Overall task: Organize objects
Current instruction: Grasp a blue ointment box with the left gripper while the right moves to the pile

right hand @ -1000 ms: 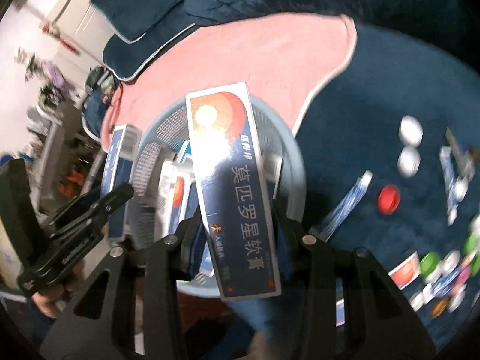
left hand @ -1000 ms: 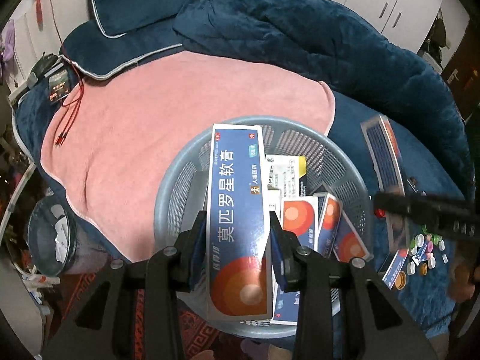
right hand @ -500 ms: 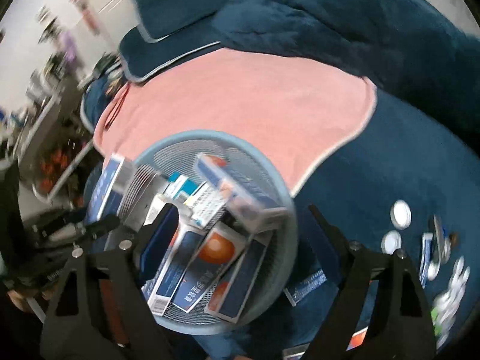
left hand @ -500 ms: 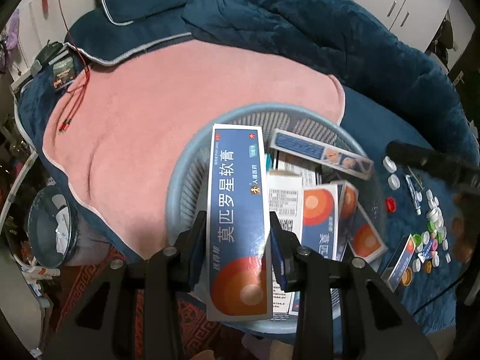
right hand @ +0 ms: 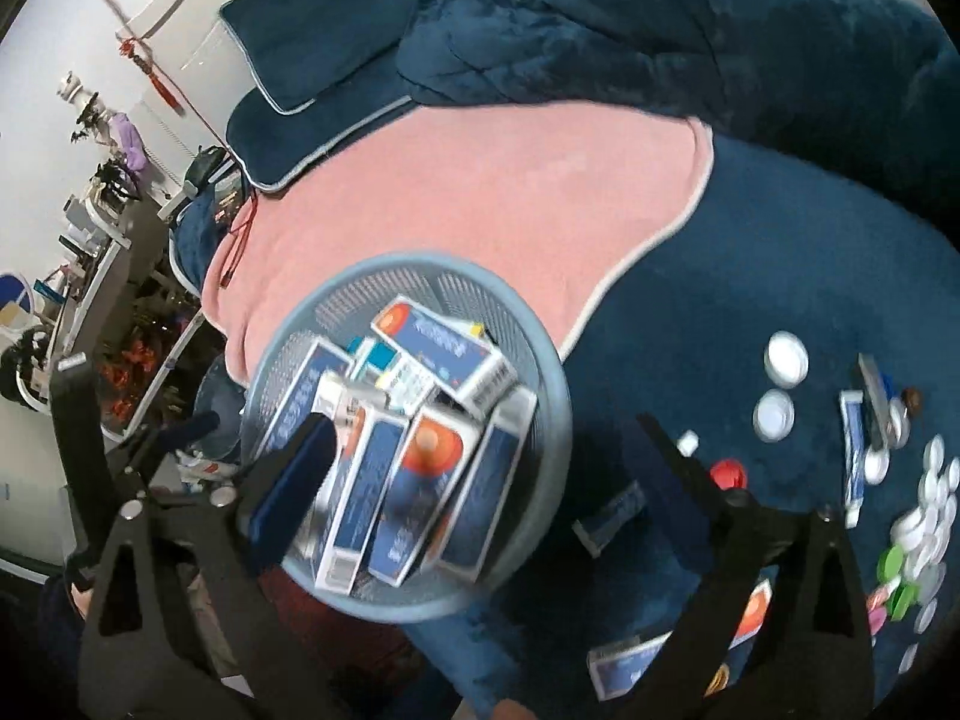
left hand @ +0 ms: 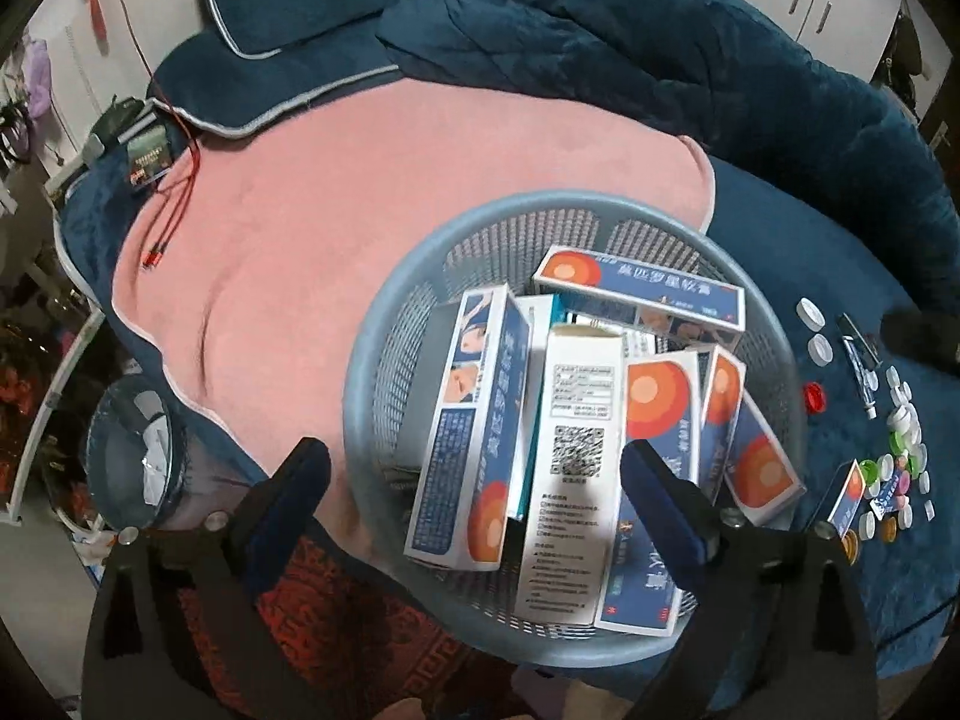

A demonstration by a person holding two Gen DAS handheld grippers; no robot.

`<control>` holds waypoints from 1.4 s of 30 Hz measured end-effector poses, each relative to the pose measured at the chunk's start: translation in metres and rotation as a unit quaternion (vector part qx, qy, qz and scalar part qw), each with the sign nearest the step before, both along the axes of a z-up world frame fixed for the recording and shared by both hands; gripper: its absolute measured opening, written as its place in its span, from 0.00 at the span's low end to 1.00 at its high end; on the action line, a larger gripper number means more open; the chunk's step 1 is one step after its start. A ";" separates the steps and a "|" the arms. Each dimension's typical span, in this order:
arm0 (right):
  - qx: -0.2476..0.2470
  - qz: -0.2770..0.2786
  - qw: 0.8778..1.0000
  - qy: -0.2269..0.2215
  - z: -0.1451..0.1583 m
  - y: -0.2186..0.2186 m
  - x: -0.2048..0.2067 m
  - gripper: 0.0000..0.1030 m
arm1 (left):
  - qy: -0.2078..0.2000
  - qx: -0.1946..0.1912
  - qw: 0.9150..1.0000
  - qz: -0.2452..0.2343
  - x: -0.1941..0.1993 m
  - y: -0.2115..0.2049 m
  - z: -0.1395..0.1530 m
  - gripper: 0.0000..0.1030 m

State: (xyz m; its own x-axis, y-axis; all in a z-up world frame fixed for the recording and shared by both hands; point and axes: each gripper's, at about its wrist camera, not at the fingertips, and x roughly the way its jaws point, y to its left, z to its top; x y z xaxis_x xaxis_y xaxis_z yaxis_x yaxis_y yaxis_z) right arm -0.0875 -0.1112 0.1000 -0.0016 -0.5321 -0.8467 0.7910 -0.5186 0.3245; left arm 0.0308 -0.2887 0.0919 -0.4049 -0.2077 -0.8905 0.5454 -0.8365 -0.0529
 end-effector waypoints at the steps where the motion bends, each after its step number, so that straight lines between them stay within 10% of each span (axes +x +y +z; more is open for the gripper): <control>1: 0.004 -0.003 1.000 -0.013 -0.003 0.003 -0.001 0.96 | 0.002 -0.002 1.000 -0.001 -0.001 0.002 0.003 0.99; 20: 0.067 -0.169 0.973 -0.139 -0.051 0.142 -0.068 1.00 | 0.030 -0.003 0.990 -0.139 -0.070 0.118 0.017 0.99; 32: 0.031 -0.268 0.951 -0.148 -0.043 0.212 -0.101 1.00 | -0.022 -0.004 0.943 -0.331 -0.115 0.273 -0.040 0.99; 37: 0.039 -0.271 0.950 -0.150 -0.050 0.224 -0.106 1.00 | -0.050 -0.020 0.937 -0.344 -0.129 0.296 -0.069 0.98; 42: 0.046 -0.274 0.950 -0.142 -0.055 0.236 -0.113 1.00 | -0.080 0.004 0.939 -0.335 -0.137 0.295 -0.094 0.73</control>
